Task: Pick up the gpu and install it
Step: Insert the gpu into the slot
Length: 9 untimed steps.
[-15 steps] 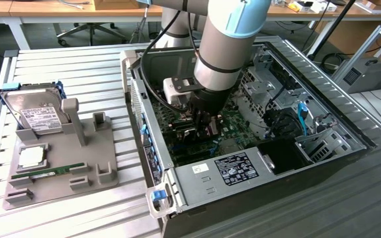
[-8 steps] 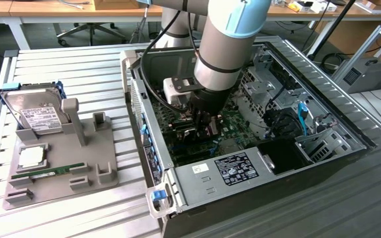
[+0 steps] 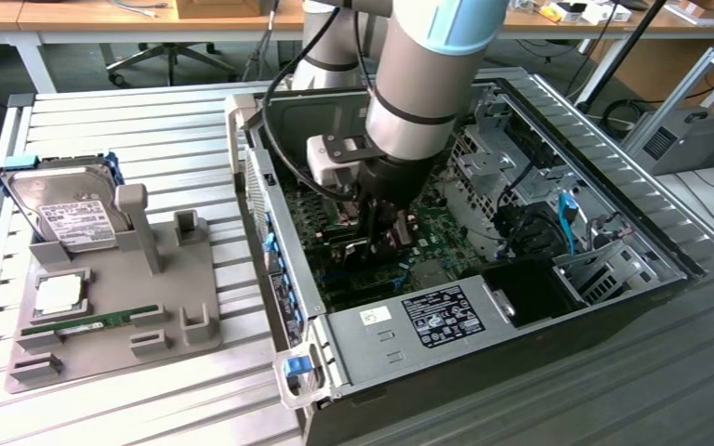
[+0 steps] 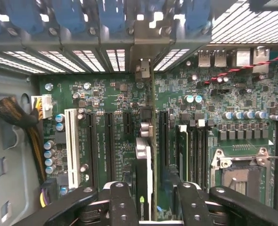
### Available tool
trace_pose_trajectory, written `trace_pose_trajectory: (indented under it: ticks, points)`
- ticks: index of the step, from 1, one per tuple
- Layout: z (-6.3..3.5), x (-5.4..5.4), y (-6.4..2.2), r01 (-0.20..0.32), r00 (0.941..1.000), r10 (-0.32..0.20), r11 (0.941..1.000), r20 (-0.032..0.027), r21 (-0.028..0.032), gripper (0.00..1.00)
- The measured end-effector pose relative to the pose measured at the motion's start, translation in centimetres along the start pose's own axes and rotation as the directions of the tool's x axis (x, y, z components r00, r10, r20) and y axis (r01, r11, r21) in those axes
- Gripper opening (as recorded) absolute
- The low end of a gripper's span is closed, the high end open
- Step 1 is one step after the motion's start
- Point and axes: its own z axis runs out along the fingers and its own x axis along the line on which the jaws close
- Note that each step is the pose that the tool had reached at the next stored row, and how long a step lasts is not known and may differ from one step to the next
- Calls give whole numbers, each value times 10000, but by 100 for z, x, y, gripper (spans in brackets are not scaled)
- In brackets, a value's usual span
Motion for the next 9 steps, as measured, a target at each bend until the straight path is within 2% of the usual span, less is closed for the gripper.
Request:
trace_pose_trajectory:
  ticks: [6,9]
  points:
    - [-343,-28,0,0,9999,0,10000,-131,3,40]
    - [-597,-47,0,0,9997,0,10000,-242,6,40]
